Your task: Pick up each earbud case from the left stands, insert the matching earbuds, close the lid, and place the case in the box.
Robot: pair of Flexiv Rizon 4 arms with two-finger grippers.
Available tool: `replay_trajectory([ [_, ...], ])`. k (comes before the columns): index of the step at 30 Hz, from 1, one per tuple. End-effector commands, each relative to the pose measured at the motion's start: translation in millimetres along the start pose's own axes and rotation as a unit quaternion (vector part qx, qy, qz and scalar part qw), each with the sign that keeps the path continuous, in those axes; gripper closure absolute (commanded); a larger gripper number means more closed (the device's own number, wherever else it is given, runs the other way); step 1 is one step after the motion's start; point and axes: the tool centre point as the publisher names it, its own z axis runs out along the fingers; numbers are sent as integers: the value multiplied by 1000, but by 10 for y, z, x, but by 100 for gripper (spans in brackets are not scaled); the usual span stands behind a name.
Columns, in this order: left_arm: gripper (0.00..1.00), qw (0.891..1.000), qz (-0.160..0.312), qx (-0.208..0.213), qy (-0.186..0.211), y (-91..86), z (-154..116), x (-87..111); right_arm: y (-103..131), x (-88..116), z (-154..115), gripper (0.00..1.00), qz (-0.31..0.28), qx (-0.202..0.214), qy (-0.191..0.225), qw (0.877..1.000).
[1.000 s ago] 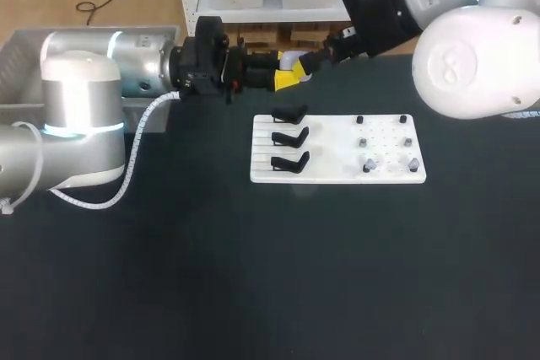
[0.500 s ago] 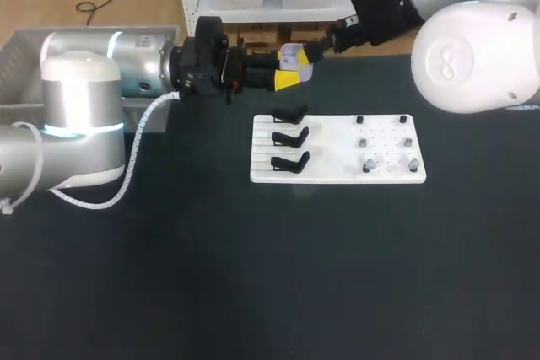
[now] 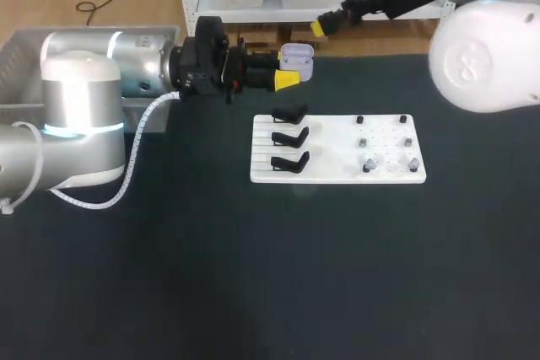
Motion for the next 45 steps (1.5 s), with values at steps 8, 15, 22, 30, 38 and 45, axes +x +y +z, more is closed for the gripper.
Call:
replay_trajectory([
  [8,100,1000,1,-2,0,-12,-2,2,-132,509,-568,0,-25,124,58,990],
  [15,100,1000,1,-2,0,-12,-2,2,-207,876,-699,0,-14,159,117,980],
  [22,100,1000,1,-2,0,-12,-2,2,-340,1351,-756,0,24,195,184,963],
  [30,100,1000,1,-2,0,-12,-2,2,-359,1777,-775,0,58,216,245,943],
  [38,100,1000,1,-2,0,-12,-2,2,-315,2000,-752,0,125,248,267,923],
  [45,100,1000,1,-2,0,-12,-2,2,-242,2098,-692,0,168,265,267,911],
])
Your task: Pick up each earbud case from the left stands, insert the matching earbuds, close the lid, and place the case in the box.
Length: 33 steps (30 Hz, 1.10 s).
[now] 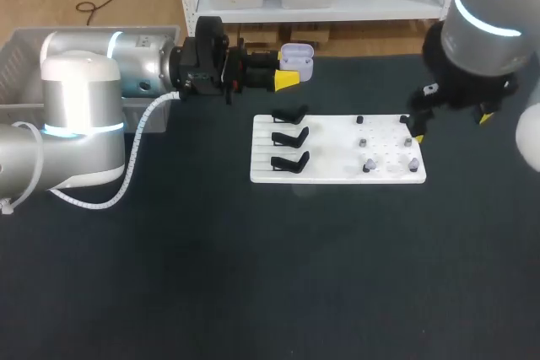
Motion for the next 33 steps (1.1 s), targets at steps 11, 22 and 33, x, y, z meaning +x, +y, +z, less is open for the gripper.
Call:
replay_trajectory([
  [11,100,1000,1,-2,0,-12,-2,2,306,160,245,0,40,5,22,999],
  [22,100,1000,1,-2,0,-12,-2,2,318,192,328,0,44,13,20,999],
  [33,100,1000,1,-2,0,-12,-2,2,318,192,328,0,44,13,20,999],
])
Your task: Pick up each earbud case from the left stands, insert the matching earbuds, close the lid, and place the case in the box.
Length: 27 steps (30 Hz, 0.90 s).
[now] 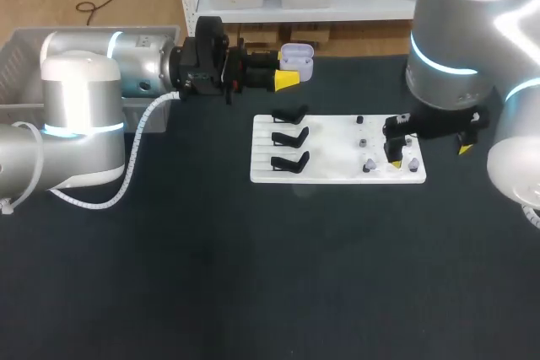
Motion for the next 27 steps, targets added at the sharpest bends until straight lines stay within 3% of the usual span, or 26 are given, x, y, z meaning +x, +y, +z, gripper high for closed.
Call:
replay_trajectory([
  [1,100,1000,1,-2,0,-12,-2,2,-4,14,-3,0,1,1,-2,1000],
  [6,100,1000,1,-2,0,-12,-2,2,5,-11,21,0,11,2,-4,1000],
  [16,100,1000,1,-2,0,-12,-2,2,63,-99,186,0,40,68,1,997],
  [27,100,1000,1,-2,0,-12,-2,2,56,-154,354,0,48,74,10,996],
])
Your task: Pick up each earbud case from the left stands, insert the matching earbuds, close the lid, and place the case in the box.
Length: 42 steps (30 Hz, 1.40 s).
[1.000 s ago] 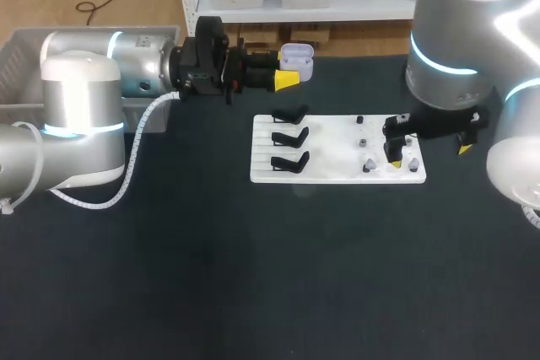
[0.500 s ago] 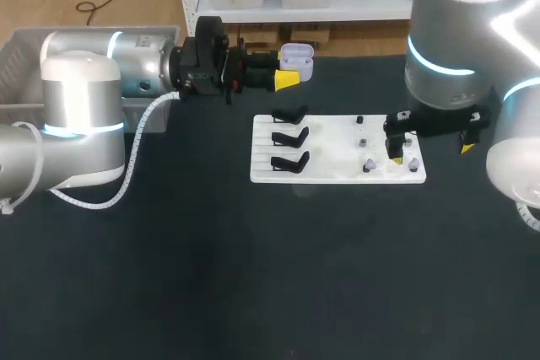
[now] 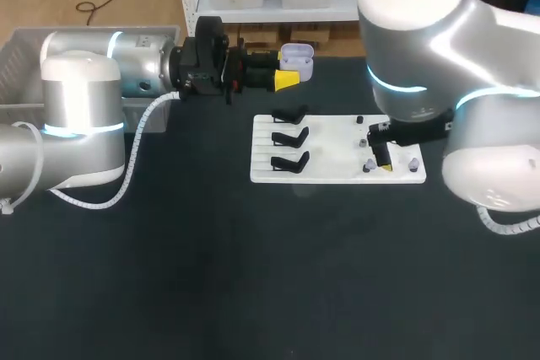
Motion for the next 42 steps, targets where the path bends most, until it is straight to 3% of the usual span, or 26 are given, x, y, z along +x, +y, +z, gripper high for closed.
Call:
replay_trajectory([
  [1,100,1000,1,-2,0,-12,-2,2,15,-56,82,0,1,2,4,1000],
  [8,100,1000,1,-2,0,-12,-2,2,-3,-89,154,0,-4,4,3,1000],
  [13,100,1000,1,-2,0,-12,-2,2,-18,-101,147,47,-9,-1,1,1000],
  [17,100,1000,1,-2,0,-12,-2,2,3,-86,132,56,-16,-4,-1,1000],
  [29,100,1000,1,-2,0,-12,-2,2,94,3,196,61,-33,7,0,999],
  [42,100,1000,1,-2,0,-12,-2,2,117,-48,299,62,-47,42,-15,998],
])
